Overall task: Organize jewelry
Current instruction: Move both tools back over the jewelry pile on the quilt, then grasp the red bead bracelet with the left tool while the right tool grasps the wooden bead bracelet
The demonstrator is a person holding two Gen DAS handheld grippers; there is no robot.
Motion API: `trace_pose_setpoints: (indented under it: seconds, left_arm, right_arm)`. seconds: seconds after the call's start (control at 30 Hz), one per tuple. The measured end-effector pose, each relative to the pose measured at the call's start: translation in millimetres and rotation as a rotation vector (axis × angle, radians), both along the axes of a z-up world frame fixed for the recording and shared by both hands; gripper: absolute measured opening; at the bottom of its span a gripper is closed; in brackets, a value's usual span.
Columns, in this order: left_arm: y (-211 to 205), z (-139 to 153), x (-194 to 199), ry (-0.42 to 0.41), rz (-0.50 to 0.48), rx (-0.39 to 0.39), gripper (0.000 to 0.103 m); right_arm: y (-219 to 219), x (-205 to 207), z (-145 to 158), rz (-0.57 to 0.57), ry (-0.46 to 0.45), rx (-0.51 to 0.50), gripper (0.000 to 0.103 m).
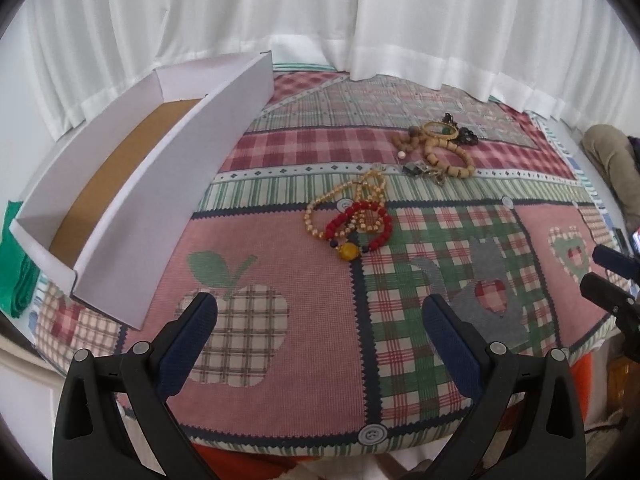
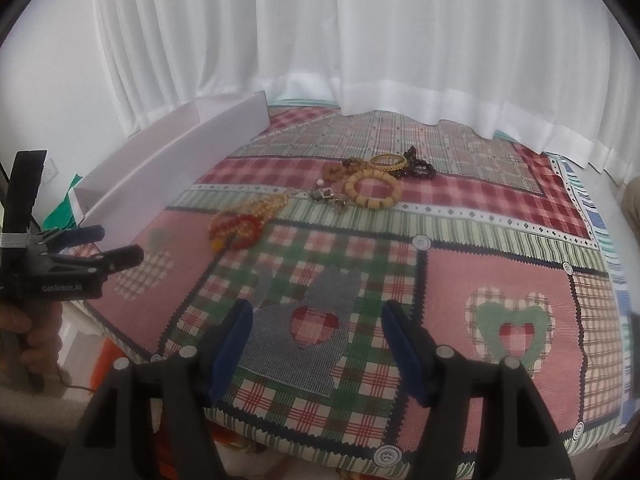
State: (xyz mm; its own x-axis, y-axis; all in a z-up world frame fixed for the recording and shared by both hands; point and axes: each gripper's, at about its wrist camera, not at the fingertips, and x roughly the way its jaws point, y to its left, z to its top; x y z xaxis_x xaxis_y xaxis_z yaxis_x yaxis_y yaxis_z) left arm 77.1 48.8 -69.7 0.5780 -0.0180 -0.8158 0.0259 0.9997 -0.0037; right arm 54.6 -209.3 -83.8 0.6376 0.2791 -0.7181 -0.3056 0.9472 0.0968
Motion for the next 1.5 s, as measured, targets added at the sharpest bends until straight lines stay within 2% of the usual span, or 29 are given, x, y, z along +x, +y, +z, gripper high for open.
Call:
trace_pose_setpoints:
  seconds: [0.43,0.7,0.93,1.03,1.23,1.3,1.4,1.5]
  left_arm:
    - [6.6,-18.2,30.3,0.063,0.030,-0.021,0.102]
    - [-2.1,-40.5,64.1,0.114,0.031,-0.035,0.101]
    - [-12.1,-62.7,89.7,0.146,0.068,-0.018,0.100]
    - [-12.5,-69.5,96.2,0.157,0.082,-0.015,0.095]
    - [-12.8,-80.7,103.5,0.185,0.097,-0.023,0.088]
    - [-13.0,-82.7,104.8,0.189,0.097,-0.026,0.085]
    - [-11.4,-85.7,107.1,0.194,0.104,-0.033,0.084]
    - [-9.4,-88.7,109.4,0.203,0.111,-0.054,0.076]
  right_arm:
    - [-0.8,25.5,-4.0,0.034,0.065,0.004,0.068]
    - [-7.6,63.3,-7.3,0.048,0.108,-0.013,0.068]
    - [-6.6,114.4,-7.3,0.099,0.092,-0.029,0.068]
    - [-5.3,147.4,-7.7,0.119,0.089,-0.025,0.068]
    - [18.1,205.9,-32.4,0.231,0.161,-0.093,0.068]
    - [25.2,217.1,-42.6,0.254,0.182,-0.115,0.065]
    - [27.2,234.0,-53.0,0.246,0.231,-0.097,0.057]
    - [32.0,246.9,-59.8,0.242,0.267,-0.106,0.044]
